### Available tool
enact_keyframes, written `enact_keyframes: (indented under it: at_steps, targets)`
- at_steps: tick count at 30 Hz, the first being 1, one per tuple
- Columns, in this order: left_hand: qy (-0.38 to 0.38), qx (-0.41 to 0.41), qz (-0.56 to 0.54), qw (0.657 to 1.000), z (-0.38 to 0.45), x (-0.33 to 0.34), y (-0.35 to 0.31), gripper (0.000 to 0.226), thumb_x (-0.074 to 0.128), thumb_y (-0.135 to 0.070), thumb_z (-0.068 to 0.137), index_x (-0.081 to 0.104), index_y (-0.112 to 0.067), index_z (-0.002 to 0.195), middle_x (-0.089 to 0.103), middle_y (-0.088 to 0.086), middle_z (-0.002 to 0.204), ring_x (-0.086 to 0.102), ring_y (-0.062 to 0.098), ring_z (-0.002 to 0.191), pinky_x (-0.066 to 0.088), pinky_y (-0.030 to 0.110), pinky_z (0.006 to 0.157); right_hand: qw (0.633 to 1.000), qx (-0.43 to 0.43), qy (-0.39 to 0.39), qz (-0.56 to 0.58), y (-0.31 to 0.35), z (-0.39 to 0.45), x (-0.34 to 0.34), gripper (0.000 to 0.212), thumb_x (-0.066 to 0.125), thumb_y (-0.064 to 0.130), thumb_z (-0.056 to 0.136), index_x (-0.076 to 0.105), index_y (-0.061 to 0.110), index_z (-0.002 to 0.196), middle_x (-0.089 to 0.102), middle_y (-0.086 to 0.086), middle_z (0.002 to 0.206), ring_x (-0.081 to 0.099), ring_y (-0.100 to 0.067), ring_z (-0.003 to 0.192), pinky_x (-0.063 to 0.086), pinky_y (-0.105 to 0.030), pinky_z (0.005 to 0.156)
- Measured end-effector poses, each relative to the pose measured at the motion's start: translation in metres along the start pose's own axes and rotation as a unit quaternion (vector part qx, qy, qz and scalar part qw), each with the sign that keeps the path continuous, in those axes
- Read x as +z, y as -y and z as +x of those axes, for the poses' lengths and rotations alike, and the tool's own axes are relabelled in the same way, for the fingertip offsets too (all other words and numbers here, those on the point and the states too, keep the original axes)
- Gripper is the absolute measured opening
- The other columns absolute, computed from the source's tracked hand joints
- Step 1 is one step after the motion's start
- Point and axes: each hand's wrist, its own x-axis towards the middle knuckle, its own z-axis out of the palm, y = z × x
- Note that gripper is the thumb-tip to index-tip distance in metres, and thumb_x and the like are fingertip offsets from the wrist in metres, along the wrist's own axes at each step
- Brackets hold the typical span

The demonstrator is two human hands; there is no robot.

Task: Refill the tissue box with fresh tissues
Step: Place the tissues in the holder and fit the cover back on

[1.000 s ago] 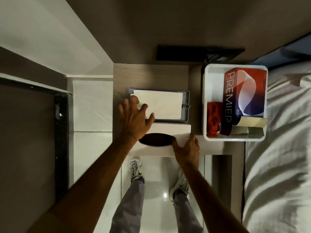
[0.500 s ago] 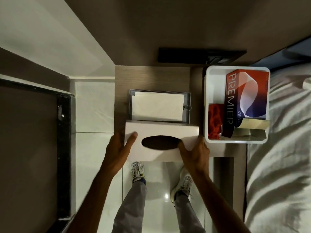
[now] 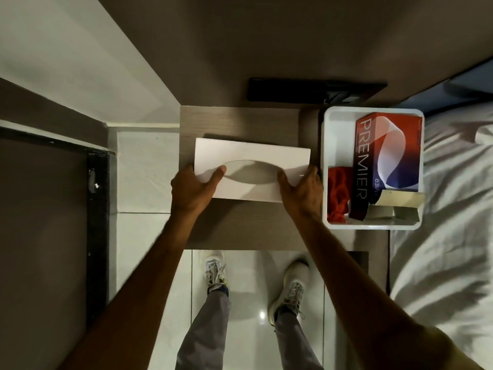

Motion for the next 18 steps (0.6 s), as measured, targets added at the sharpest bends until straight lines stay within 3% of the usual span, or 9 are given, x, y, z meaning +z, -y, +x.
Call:
enact_keyframes:
  at_steps: [7,12,18]
  targets:
    - [0.011,-0.022,0.041,0.999,0.009,0.009,-0.003,0.073,0.067,-0.058,0.085,0.054,-0.006,0.133,0.059,0.015,0.135,0.059,0.036,0.123,0.054,0.047,0.1,1.0,-0.006,0.021,-0.013,0.0,0.018,0.005,0.086,0.063,0.052,0.092,0.027,0.001,0.151,0.045,-0.02,0.149,0.044,-0.038,0.136,0.042,-0.052,0.112]
    - [0.012,-0.012,0.034,0.999,0.006,0.012,-0.006,0.065,0.065,-0.055,0.088,0.054,-0.006,0.129,0.062,0.016,0.128,0.061,0.035,0.118,0.054,0.039,0.092,1.0,0.006,0.021,0.011,-0.004,0.024,0.007,0.081,0.07,0.05,0.088,0.036,0.003,0.143,0.051,-0.02,0.141,0.05,-0.039,0.13,0.046,-0.052,0.107]
    - [0.023,-0.004,0.026,0.999,0.006,0.011,-0.009,0.059,0.067,-0.048,0.089,0.055,-0.006,0.129,0.062,0.015,0.128,0.062,0.034,0.118,0.045,0.028,0.082,0.997,0.048,0.03,0.053,-0.004,0.034,0.005,0.093,0.081,0.046,0.079,0.034,0.004,0.147,0.049,-0.018,0.144,0.046,-0.039,0.135,0.045,-0.054,0.11]
